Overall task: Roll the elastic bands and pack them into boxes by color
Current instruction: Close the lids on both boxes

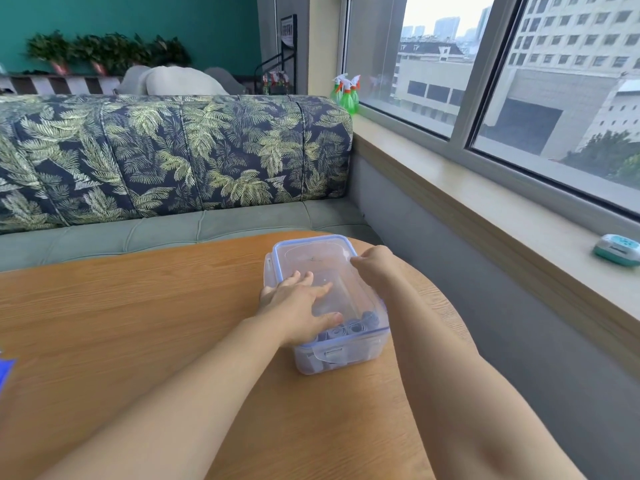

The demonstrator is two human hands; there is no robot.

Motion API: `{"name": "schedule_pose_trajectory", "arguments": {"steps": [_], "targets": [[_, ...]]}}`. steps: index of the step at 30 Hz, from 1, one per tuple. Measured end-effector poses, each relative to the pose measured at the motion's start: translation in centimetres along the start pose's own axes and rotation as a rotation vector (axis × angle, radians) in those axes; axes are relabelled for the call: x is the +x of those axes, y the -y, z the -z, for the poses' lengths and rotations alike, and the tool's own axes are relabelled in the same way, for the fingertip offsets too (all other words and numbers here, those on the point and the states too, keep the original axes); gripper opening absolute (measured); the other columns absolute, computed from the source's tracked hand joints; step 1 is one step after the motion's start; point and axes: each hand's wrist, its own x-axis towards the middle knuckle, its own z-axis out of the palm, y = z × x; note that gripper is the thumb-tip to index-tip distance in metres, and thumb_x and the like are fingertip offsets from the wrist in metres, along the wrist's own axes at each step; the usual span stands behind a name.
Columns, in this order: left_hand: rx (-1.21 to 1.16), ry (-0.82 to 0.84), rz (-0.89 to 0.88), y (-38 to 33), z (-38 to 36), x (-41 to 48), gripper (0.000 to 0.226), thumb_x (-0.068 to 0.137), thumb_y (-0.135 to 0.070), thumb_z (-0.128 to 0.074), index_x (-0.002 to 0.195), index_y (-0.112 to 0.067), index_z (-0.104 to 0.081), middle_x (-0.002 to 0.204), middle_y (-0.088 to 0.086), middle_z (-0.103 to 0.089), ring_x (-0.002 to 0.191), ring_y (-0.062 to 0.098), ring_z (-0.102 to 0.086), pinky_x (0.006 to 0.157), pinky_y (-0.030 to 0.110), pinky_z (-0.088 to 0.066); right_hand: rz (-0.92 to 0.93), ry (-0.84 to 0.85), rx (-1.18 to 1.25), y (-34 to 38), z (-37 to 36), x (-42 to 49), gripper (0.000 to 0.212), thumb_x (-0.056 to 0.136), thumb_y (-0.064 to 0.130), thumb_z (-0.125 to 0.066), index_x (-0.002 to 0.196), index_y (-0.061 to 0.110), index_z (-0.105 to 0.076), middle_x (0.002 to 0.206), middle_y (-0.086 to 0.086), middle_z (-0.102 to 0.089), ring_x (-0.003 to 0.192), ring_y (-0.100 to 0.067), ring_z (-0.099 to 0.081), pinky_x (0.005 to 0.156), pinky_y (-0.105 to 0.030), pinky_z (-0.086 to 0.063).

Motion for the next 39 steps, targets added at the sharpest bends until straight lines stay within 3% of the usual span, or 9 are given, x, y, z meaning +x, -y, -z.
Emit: {"name": "schedule_pose_trajectory", "arguments": {"steps": [6,10,13,15,17,21,29,35,39], "targets": [[-0.001,-0.025,-0.007,0.0,-0.3,0.1,0.068,0.090,-0.067,-0.043,0.150,-0.045,-0.020,0.163,-0.006,-0.005,0.150,0.014,0.001,0.116,0.048,-0.007,-0.004,0.042,0.086,-0.9,-0.2,1.4,0.011,0.087,0.010,-0.054,0.079,0.010,-0.046,0.074,-0.007,-0.036,0.067,-0.022,-0.031,0.056,-0.028,-0.024],[-0.004,-0.031,-0.025,0.5,0.0,0.2,0.071,0.088,-0.069,-0.046,0.150,-0.044,-0.023,0.163,-0.007,-0.009,0.150,0.013,-0.003,0.115,0.045,-0.009,0.013,0.002,-0.131,0.0,0.1,2.7,0.010,0.086,0.012,-0.056,0.078,0.008,-0.052,0.070,-0.005,-0.046,0.065,-0.024,-0.043,0.060,-0.028,-0.033],[-0.048,-0.041,-0.051,1.4,0.6,0.4,0.071,0.086,-0.065,-0.053,0.149,-0.041,-0.029,0.161,-0.011,-0.015,0.148,0.009,-0.008,0.114,0.043,-0.011,0.217,-0.058,-0.360,1.6,-0.8,3.5,0.027,0.093,0.013,-0.049,0.118,0.005,-0.056,0.116,-0.013,-0.057,0.113,-0.034,-0.049,0.079,-0.034,-0.037],[-0.076,-0.051,-0.067,1.9,0.8,0.4,0.068,0.087,-0.060,-0.057,0.148,-0.039,-0.033,0.160,-0.014,-0.019,0.147,0.008,-0.011,0.114,0.040,-0.012,0.328,-0.032,-0.393,2.6,-1.7,3.8,0.031,0.095,0.011,-0.045,0.122,0.001,-0.055,0.128,-0.015,-0.056,0.124,-0.036,-0.044,0.087,-0.036,-0.039],[-0.099,-0.061,-0.079,2.3,0.8,0.5,0.064,0.089,-0.056,-0.057,0.146,-0.039,-0.037,0.158,-0.016,-0.022,0.146,0.006,-0.013,0.114,0.039,-0.012,0.366,0.030,-0.397,3.2,-2.4,4.7,0.031,0.096,0.012,-0.044,0.122,-0.001,-0.056,0.128,-0.017,-0.057,0.123,-0.037,-0.047,0.095,-0.039,-0.042],[-0.116,-0.073,-0.100,2.9,0.6,0.9,0.060,0.089,-0.055,-0.058,0.144,-0.041,-0.039,0.157,-0.017,-0.024,0.145,0.004,-0.014,0.113,0.040,-0.013,0.353,0.134,-0.434,3.8,-3.5,6.9,0.023,0.098,0.019,-0.038,0.099,0.005,-0.057,0.108,-0.013,-0.057,0.104,-0.033,-0.054,0.076,-0.031,-0.037],[-0.109,-0.067,-0.118,3.3,0.1,1.5,0.062,0.088,-0.057,-0.057,0.145,-0.043,-0.037,0.157,-0.018,-0.023,0.145,0.003,-0.014,0.114,0.043,-0.011,0.369,0.101,-0.472,4.1,-3.7,8.1,0.029,0.103,0.021,-0.038,0.079,0.006,-0.045,0.107,-0.022,-0.058,0.101,-0.034,-0.053,0.077,-0.034,-0.039],[-0.114,-0.075,-0.115,3.3,0.0,1.3,0.063,0.088,-0.057,-0.058,0.145,-0.040,-0.038,0.157,-0.019,-0.024,0.145,0.002,-0.012,0.114,0.041,-0.010,0.529,-0.001,-0.668,4.8,-4.7,7.4,0.030,0.099,0.022,-0.041,0.120,0.019,-0.063,0.123,-0.007,-0.053,0.121,-0.029,-0.041,0.094,-0.039,-0.032],[-0.116,-0.090,-0.115,3.4,-0.2,1.3,0.064,0.087,-0.058,-0.058,0.145,-0.040,-0.038,0.156,-0.019,-0.026,0.145,0.001,-0.011,0.112,0.038,-0.010,0.612,0.079,-0.608,5.6,-6.5,6.6,0.032,0.099,0.020,-0.038,0.111,0.019,-0.068,0.116,-0.003,-0.062,0.115,-0.028,-0.050,0.089,-0.039,-0.030]]}}
